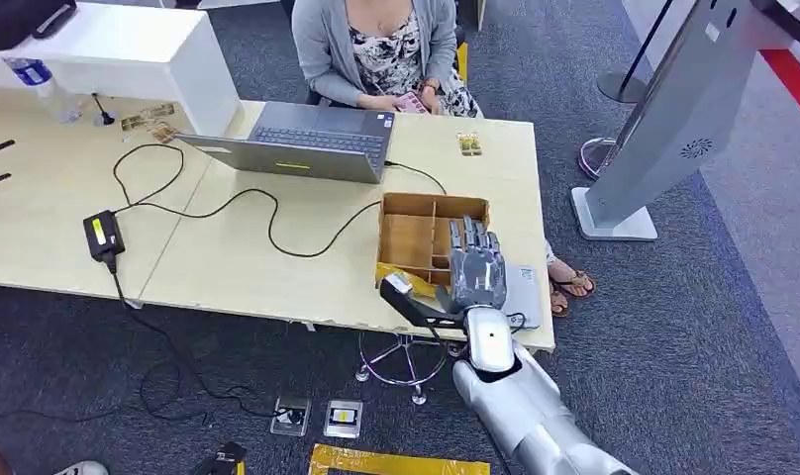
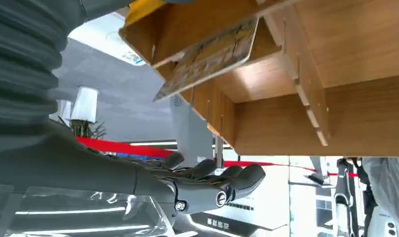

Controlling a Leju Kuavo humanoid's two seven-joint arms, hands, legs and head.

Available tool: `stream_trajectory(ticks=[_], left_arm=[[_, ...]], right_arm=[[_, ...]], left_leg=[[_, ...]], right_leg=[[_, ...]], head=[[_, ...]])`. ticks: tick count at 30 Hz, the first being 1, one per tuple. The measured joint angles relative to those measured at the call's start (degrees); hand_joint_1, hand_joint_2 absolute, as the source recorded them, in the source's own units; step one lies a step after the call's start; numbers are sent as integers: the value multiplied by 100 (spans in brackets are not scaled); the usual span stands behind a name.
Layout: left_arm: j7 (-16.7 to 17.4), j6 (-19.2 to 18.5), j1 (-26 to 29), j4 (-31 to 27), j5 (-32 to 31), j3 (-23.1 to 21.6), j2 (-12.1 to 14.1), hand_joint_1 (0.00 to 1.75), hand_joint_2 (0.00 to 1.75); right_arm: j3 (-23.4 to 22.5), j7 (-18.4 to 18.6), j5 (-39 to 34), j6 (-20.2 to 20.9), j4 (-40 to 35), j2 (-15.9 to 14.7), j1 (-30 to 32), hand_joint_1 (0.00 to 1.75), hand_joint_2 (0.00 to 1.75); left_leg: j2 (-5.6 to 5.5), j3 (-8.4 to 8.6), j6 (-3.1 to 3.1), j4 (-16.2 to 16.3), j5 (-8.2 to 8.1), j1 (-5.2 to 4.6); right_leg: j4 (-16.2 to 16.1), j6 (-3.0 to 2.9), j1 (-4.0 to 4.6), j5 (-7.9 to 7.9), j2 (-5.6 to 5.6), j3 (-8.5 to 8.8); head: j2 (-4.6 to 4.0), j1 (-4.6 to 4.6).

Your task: Pass the card to the sensor for recognition and then transmit it.

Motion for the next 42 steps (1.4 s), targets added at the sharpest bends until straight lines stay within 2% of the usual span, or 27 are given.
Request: stream_trajectory(ticks=[13, 26, 27, 32, 42], left_arm=[[22, 15, -13, 0, -2, 0, 7, 0, 0], [50, 133, -9, 0, 61, 0, 7, 0, 0], [55, 136, -8, 0, 61, 0, 7, 0, 0], [70, 136, -8, 0, 68, 0, 4, 0, 0], [81, 175, -5, 0, 109, 0, 2, 0, 0]], right_arm=[[-31, -59, -7, 59, 118, -175, -149, 0, 175], [-129, -513, -314, 133, 136, -175, -217, 2, 175], [-136, -568, -339, 162, 138, -175, -226, 175, 175], [-135, -778, -446, 227, 164, -140, -263, 175, 175], [-133, -929, -551, 428, 223, -81, -312, 175, 175]], left_leg=[[0, -1, 0, 0, 0, 0], [0, -2, 0, 0, 0, 0], [0, -2, 0, 0, 0, 0], [0, -2, 0, 0, 0, 0], [0, -2, 0, 0, 0, 0]], right_leg=[[0, 0, 0, 0, 1, 0], [0, 0, 0, 0, 0, 1], [1, 0, 0, 0, 0, 1], [1, 0, 0, 0, 0, 1], [1, 0, 0, 0, -1, 1]], head=[[0, 0], [0, 0], [0, -2], [0, -2], [0, 0]])
